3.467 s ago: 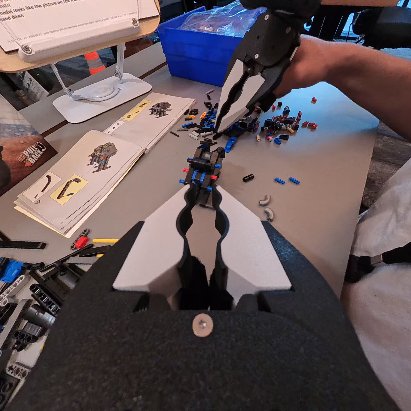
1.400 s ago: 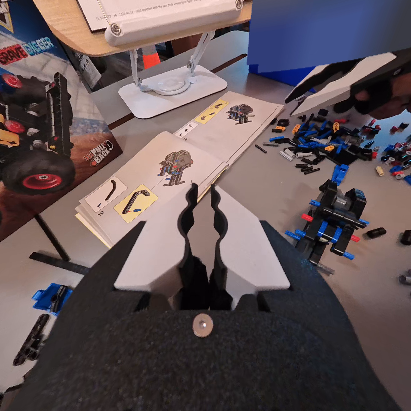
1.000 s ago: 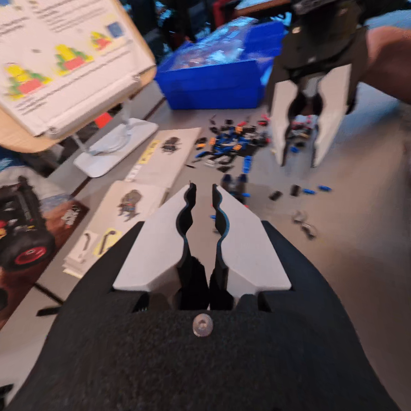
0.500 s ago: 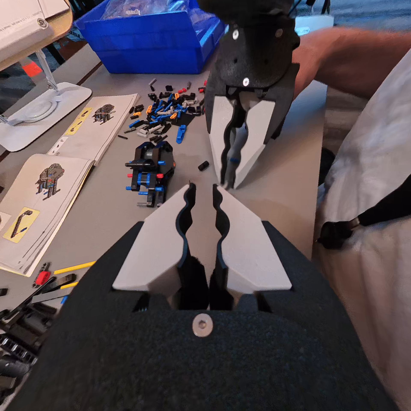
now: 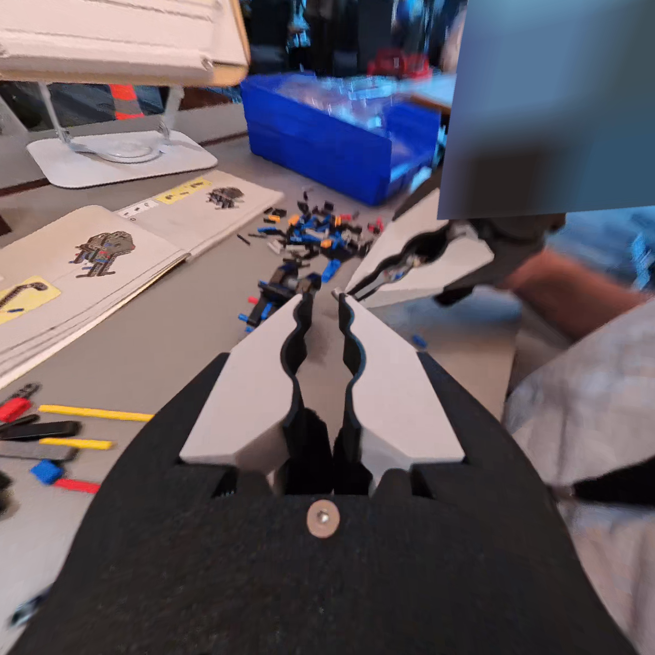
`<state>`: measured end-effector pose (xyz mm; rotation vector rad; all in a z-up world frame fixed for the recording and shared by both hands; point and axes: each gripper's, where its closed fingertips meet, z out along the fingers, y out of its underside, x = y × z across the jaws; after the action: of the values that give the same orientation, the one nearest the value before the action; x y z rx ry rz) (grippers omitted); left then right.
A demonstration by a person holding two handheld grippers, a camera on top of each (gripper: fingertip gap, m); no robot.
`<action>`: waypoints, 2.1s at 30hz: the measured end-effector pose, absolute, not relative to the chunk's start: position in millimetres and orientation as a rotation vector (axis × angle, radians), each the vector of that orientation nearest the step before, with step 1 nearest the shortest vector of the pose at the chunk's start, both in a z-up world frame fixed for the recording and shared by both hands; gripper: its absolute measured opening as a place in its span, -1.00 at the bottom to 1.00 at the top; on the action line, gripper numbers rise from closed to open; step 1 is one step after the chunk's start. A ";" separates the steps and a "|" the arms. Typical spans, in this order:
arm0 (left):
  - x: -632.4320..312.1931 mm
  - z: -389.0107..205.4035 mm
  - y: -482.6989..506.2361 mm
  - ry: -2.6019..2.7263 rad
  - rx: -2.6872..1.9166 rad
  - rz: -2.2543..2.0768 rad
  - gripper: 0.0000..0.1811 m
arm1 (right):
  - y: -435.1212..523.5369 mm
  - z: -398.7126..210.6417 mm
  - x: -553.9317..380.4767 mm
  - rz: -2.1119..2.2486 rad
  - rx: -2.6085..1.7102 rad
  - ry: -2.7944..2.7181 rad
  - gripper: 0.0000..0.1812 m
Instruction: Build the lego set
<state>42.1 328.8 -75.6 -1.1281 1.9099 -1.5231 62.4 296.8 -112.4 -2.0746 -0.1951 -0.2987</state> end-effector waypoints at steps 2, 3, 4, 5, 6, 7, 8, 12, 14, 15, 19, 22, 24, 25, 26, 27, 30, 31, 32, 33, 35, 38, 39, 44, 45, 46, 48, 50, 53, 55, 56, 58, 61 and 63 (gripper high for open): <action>51.8 -62.8 326.6 1.794 -1.252 -1.714 -0.86 | 299.6 -92.6 78.3 -0.412 -1.963 -0.124 -0.93; 56.2 -59.4 324.0 1.752 -1.310 -1.803 -0.85 | 300.4 -85.0 84.2 -0.462 -1.919 -0.101 -0.93; 60.0 -58.4 320.8 1.721 -1.363 -1.875 -0.84 | 301.4 -78.4 88.2 -0.500 -1.884 -0.079 -0.93; 63.7 -59.3 318.0 1.697 -1.415 -1.924 -0.84 | 303.3 -72.7 88.6 -0.514 -1.850 -0.067 -0.93; 67.2 -59.5 315.5 1.675 -1.453 -1.963 -0.84 | 305.0 -68.2 89.0 -0.524 -1.823 -0.045 -0.93; 69.7 -56.5 313.0 1.651 -1.461 -2.007 -0.80 | 307.2 -65.2 87.7 -0.528 -1.806 -0.035 -0.93; 70.6 -51.2 309.7 1.636 -1.440 -2.048 -0.78 | 309.1 -64.2 87.2 -0.537 -1.800 -0.027 -0.93; 73.1 -38.9 302.1 1.621 -1.389 -2.110 -0.78 | 312.9 -56.9 81.9 -0.580 -1.751 -0.026 -0.92; 75.8 -39.6 303.1 1.607 -1.410 -2.117 -0.79 | 311.5 -54.2 81.8 -0.610 -1.741 -0.028 -0.92; 76.9 -39.4 304.0 1.593 -1.420 -2.126 -0.79 | 310.5 -53.7 81.8 -0.627 -1.740 -0.037 -0.92; 78.8 -42.2 301.9 1.584 -1.449 -2.159 -0.79 | 307.6 -49.3 82.8 -0.710 -1.720 -0.060 -0.92; 81.3 -45.8 299.9 1.586 -1.459 -2.165 -0.88 | 308.8 -48.0 78.9 -0.718 -1.714 -0.085 -0.92; 81.2 -45.3 299.0 1.581 -1.458 -2.208 -0.94 | 308.9 -49.0 79.4 -0.727 -1.718 -0.092 -0.92; 80.5 -45.0 298.5 1.586 -1.455 -2.230 -0.93 | 308.7 -48.9 78.8 -0.723 -1.714 -0.095 -0.92; 79.9 -45.3 298.6 1.594 -1.452 -2.239 -0.94 | 309.0 -49.3 78.1 -0.710 -1.714 -0.092 -0.92; 79.6 -45.9 298.9 1.603 -1.450 -2.238 -0.94 | 309.4 -50.0 77.9 -0.699 -1.715 -0.087 -0.92; 79.0 -47.3 300.4 1.657 -1.393 -2.181 -0.94 | 310.9 -52.1 76.6 -0.658 -1.708 -0.071 -0.92; 78.5 -48.3 300.5 1.690 -1.362 -2.146 -0.93 | 311.5 -53.6 74.5 -0.630 -1.712 -0.073 -0.89; 77.7 -48.7 301.1 1.724 -1.319 -2.107 -0.93 | 312.9 -55.3 69.8 -0.574 -1.717 -0.084 -0.81; 76.5 -49.1 302.0 1.762 -1.269 -2.061 -0.93 | 313.9 -57.2 64.2 -0.499 -1.727 -0.097 -0.72; 74.4 -52.2 305.5 1.839 -1.163 -1.935 -0.93 | 311.9 -59.0 57.2 -0.343 -1.744 -0.101 -0.71; 69.2 -54.8 309.6 1.965 -0.992 -1.781 -0.94 | 303.1 -53.3 49.1 -0.124 -1.736 -0.129 -0.73; 66.7 -54.4 309.6 2.016 -0.950 -1.766 -0.94 | 299.1 -51.1 48.9 -0.082 -1.742 -0.144 -0.73; 62.3 -52.1 308.3 2.296 -0.837 -1.757 -0.93 | 284.2 -43.9 57.8 -0.027 -1.818 -0.278 -0.73; 59.8 -50.2 304.9 2.354 -0.822 -1.816 -0.93 | 283.3 -42.7 61.1 -0.043 -1.828 -0.318 -0.73; 58.7 -47.8 301.8 2.397 -0.827 -1.892 -0.93 | 283.1 -41.7 64.8 -0.070 -1.840 -0.362 -0.73; 59.7 -47.2 296.5 2.471 -0.879 -2.026 -0.93 | 283.7 -41.7 66.9 -0.115 -1.858 -0.473 -0.73; 60.9 -45.3 292.2 2.502 -0.921 -2.162 -0.93 | 283.7 -44.7 62.8 -0.085 -1.870 -0.580 -0.87; 63.4 -41.1 291.2 2.497 -0.998 -2.331 -0.93 | 284.2 -41.2 59.6 0.055 -1.859 -0.617 -0.86; 60.9 -39.2 292.4 2.499 -1.024 -2.400 -0.93 | 284.9 -38.5 60.9 0.067 -1.846 -0.630 -0.82; 58.4 -38.8 292.8 2.509 -1.029 -2.429 -0.93 | 286.3 -37.1 62.8 0.044 -1.839 -0.630 -0.82; 57.9 -40.5 294.0 2.506 -1.056 -2.445 -0.93 | 288.8 -35.6 63.9 0.000 -1.826 -0.642 -0.80; 55.6 -46.0 292.9 2.536 -1.074 -2.442 -0.93 | 293.2 -35.9 62.2 -0.039 -1.826 -0.667 -0.78; 51.0 -46.1 290.5 2.563 -1.067 -2.471 -0.93 | 294.9 -38.8 60.1 -0.045 -1.839 -0.698 -0.78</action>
<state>51.0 290.5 -46.1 -1.0670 2.5628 -2.4712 60.1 294.9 -38.8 -1.8388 -0.6984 -0.0448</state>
